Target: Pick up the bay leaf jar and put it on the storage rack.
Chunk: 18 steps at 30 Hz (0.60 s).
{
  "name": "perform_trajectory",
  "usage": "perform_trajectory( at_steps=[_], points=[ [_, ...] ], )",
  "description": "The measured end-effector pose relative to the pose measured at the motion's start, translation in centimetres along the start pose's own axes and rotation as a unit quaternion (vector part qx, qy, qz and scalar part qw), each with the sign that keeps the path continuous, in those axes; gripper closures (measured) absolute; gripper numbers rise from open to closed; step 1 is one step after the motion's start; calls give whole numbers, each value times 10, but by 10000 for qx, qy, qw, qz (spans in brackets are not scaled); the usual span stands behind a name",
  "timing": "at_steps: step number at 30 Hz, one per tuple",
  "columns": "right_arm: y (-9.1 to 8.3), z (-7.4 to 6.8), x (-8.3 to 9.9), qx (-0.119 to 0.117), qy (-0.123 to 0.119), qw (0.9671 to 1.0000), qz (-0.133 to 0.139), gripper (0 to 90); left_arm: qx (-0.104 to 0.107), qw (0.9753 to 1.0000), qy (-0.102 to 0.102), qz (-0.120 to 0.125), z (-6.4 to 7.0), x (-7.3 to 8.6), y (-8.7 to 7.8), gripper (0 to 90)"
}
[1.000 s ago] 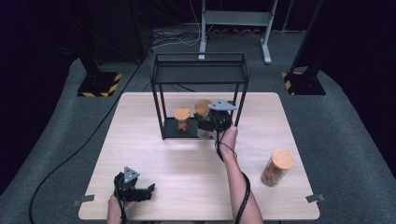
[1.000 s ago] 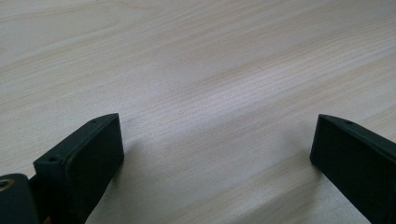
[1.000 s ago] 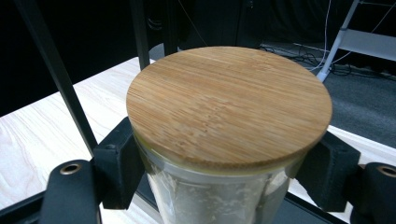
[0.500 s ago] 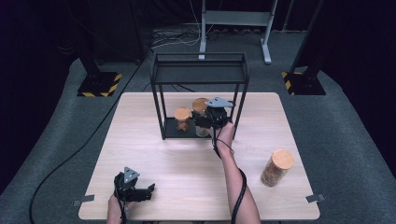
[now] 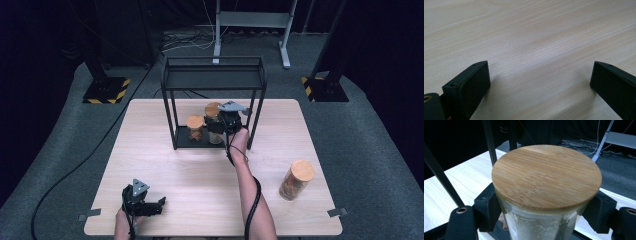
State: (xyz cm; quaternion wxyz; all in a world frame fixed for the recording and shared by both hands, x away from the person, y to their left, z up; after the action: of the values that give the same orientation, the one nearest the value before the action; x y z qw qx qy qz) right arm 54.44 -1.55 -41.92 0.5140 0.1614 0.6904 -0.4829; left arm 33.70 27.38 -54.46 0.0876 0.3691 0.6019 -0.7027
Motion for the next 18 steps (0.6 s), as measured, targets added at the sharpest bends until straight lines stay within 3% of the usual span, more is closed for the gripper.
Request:
perform_trajectory(
  at_steps=[18],
  points=[
    [15, 11, 1, 107, 132, 9998, -38, 248, 1, 10000, 2, -1, 0, 0, 0, 21]
  ],
)
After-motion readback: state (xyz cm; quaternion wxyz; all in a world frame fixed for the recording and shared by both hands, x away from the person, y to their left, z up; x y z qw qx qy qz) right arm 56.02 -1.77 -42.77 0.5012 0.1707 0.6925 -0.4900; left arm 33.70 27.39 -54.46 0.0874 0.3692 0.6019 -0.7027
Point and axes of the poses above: each handheld gripper's, and its own axes: y roughly forward along the jaws, x roughly out of its underside, z roughly to its right, the point moved 2 cm from there along y, roughly forward along the jaws, and after that the axes turned 7 degrees about -z, right-handed, at the moved point
